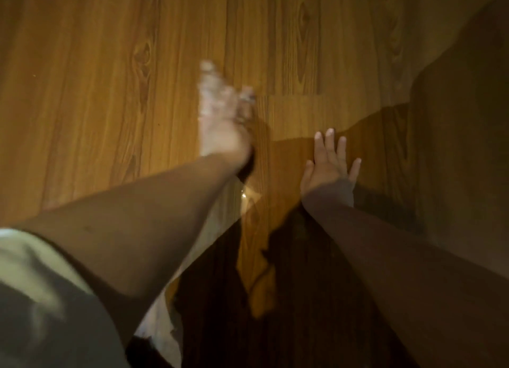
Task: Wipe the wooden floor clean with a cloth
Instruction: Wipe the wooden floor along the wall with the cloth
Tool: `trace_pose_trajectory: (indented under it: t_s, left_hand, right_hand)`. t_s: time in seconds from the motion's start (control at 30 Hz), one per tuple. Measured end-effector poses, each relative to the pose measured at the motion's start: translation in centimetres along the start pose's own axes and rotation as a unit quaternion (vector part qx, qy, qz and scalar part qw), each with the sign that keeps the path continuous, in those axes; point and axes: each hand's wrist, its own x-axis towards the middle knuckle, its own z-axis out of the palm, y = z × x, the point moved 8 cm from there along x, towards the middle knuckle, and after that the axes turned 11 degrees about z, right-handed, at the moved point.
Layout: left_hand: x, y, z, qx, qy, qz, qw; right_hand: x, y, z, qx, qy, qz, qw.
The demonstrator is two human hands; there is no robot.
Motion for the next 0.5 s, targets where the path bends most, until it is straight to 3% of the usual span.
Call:
trace_pose_trajectory:
  t_s: [0.03,0.1,0.13,0.17,0.2,0.27,0.33,0.37,0.43,0.5]
  left_hand:
    - [0.1,-0.1,0.5,-0.007,-0.005,0.01,1.0]
    - [-1.0,-0.2,3.9,-0.039,-0.168,0.075,0.982]
    - [-2.1,-0.3,3.9,-0.033,-0.212,0.1,0.972]
    - [-2.8,-2.0,3.3,-0.014,-0.217,0.09,0.972]
    - [-3.0,-4.5,1.4,0.0,-0.165,0.044,0.985]
    - [-4.7,-11.5,-2.1,0.035,-0.057,-0.155,0.986]
    - [-7.6,-15.0,-2.4,0.062,-0.072,-0.361,0.928]
    - [-8.7,-13.9,-1.6,0.042,-0.071,-0.401,0.913]
    - [-9.7,-8.4,0.5,0.008,-0.04,-0.351,0.936]
    - [-9.7,-0.4,2.6,-0.021,-0.058,-0.169,0.984]
  right_hand:
    - [0.0,0.2,-0.1,0.009,0.001,-0.006,1.0]
    - [-0.1,0.8,-0.4,0.011,0.0,-0.027,1.0]
    - [-0.3,1.4,-0.6,0.006,-0.006,-0.038,0.999]
    - [-0.6,2.2,-0.8,0.002,-0.009,-0.047,0.999]
    - [-1.0,3.0,-0.8,-0.004,-0.011,-0.052,0.999]
    - [-2.1,4.5,-1.0,-0.019,-0.017,-0.047,0.999]
    - [-3.0,5.3,-0.9,-0.023,-0.024,-0.041,0.999]
    - [-3.5,5.5,-0.8,-0.017,-0.029,-0.037,0.999]
    - [-3.9,5.4,-1.0,0.006,-0.036,-0.028,0.999]
    - [-4.2,5.4,-1.4,0.03,-0.038,-0.019,0.999]
